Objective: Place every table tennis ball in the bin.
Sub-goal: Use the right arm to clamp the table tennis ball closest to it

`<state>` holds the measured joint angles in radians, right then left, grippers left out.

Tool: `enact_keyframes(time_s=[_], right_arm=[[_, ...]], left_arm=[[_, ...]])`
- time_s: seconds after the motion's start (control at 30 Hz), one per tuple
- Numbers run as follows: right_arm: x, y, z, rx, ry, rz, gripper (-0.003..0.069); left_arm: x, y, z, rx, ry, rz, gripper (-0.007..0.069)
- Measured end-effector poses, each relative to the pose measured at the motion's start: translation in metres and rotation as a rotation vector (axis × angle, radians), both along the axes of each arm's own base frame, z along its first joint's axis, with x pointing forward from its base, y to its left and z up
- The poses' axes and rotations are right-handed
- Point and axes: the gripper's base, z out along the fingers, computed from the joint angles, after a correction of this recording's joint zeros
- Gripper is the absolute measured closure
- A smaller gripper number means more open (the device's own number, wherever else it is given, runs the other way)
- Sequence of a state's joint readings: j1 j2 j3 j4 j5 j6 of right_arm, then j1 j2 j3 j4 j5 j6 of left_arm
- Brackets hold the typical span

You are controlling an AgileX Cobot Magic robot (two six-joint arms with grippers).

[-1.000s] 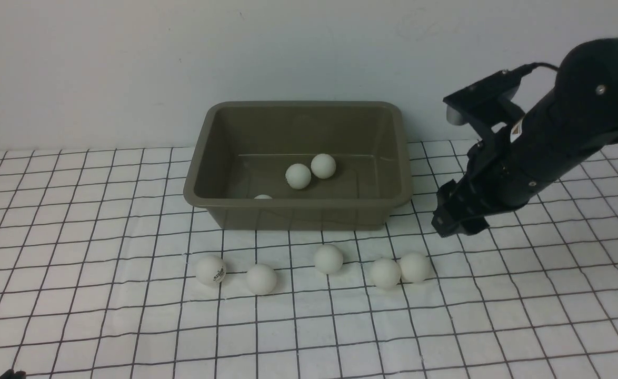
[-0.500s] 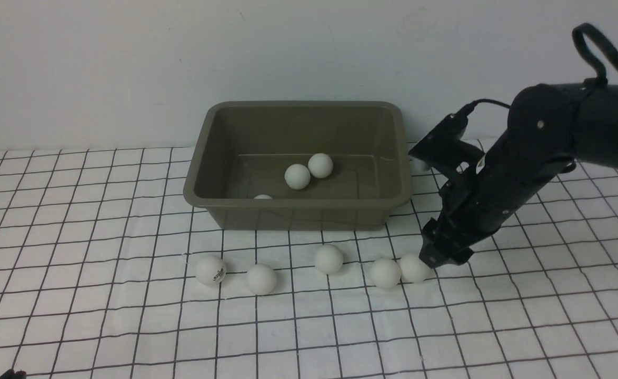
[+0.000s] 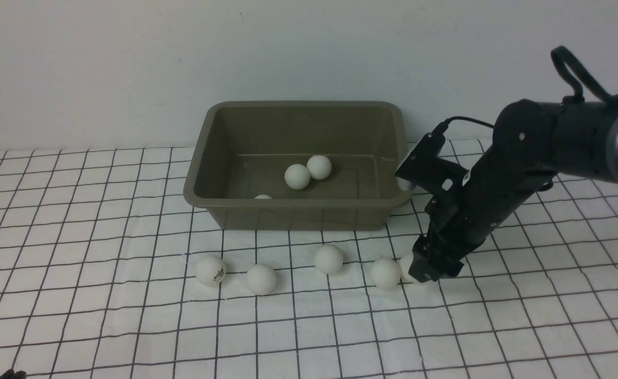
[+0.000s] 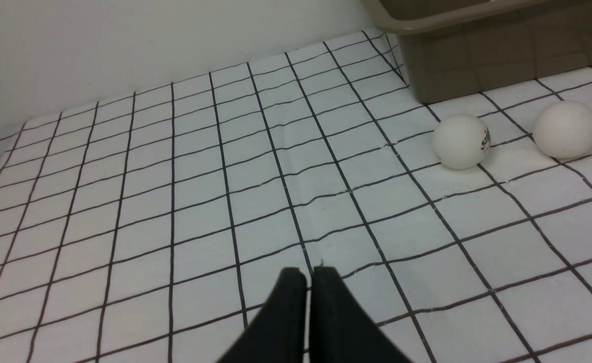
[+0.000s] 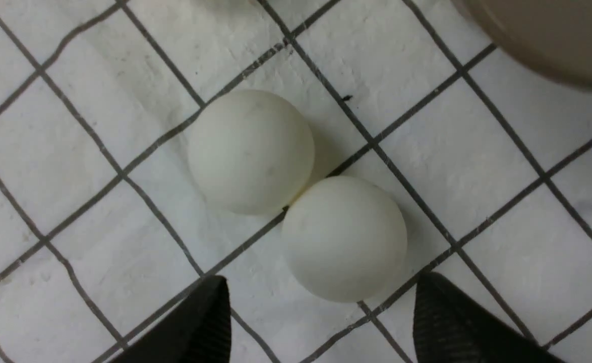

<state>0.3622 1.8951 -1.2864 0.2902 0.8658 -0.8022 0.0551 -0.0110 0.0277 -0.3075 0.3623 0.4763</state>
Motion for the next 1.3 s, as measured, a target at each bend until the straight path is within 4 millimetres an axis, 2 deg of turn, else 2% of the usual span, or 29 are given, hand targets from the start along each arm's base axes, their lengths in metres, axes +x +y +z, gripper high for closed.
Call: enact_keyframes(time_s=[0.67,1.3], right_arm=[[0.009,0.003,-0.027,-0.018,0.015,0.017,0.0218],[0.014,0.004,-0.026,-0.012,-0.036,0.025,0.0218]], left_arm=[[0.000,0.000,0.000,0.000,0.000,0.000,0.0629],[0.000,0.000,0.000,0.000,0.000,0.000,0.0629]])
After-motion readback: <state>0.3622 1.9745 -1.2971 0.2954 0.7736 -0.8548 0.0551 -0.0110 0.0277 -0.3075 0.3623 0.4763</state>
